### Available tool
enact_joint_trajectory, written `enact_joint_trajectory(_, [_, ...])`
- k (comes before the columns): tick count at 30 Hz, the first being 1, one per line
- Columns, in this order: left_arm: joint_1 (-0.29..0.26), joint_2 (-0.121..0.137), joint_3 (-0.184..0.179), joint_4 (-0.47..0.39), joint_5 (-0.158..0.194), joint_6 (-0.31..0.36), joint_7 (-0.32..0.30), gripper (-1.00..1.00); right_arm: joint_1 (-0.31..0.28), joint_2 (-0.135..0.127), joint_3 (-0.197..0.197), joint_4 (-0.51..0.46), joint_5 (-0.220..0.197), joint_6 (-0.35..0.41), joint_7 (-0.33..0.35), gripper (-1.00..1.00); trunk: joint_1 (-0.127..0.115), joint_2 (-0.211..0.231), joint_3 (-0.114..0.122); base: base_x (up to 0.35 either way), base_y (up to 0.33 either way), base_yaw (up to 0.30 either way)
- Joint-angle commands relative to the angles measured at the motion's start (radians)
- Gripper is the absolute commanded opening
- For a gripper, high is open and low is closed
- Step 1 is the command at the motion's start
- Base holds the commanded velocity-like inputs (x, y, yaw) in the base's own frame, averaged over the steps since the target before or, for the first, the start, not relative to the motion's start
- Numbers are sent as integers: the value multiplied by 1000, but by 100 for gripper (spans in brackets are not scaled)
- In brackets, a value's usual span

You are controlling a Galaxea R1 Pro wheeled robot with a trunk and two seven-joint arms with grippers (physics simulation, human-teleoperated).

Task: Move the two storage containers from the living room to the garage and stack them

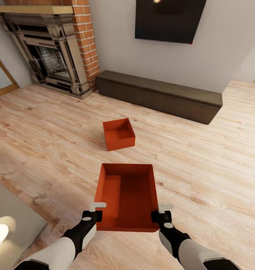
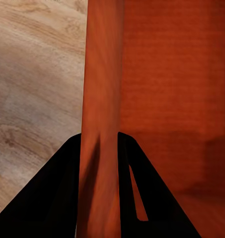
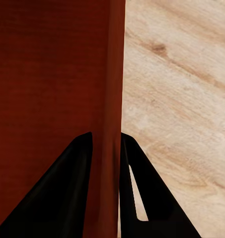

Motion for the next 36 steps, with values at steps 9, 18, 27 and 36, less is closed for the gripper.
enact_joint_trajectory(9, [-1,-3,16,-9,-11,3,12,-100,0,2,-18,5,-8,-2,-1,-100,-35,63,28,0,0,0])
enact_joint_trajectory(18, [-1,-3,16,-10,-11,3,12,-100,0,2,-18,5,-8,-2,0,-100,-69,126,56,0,0,0])
enact_joint_trajectory(27, [-1,-3,16,-12,-11,2,14,-100,-2,4,-17,6,-6,-1,-7,-100,-104,189,84,0,0,0])
enact_joint_trajectory(36, [-1,-3,16,-14,-11,2,14,-100,-2,4,-17,6,-8,-3,-8,-100,-107,196,87,0,0,0])
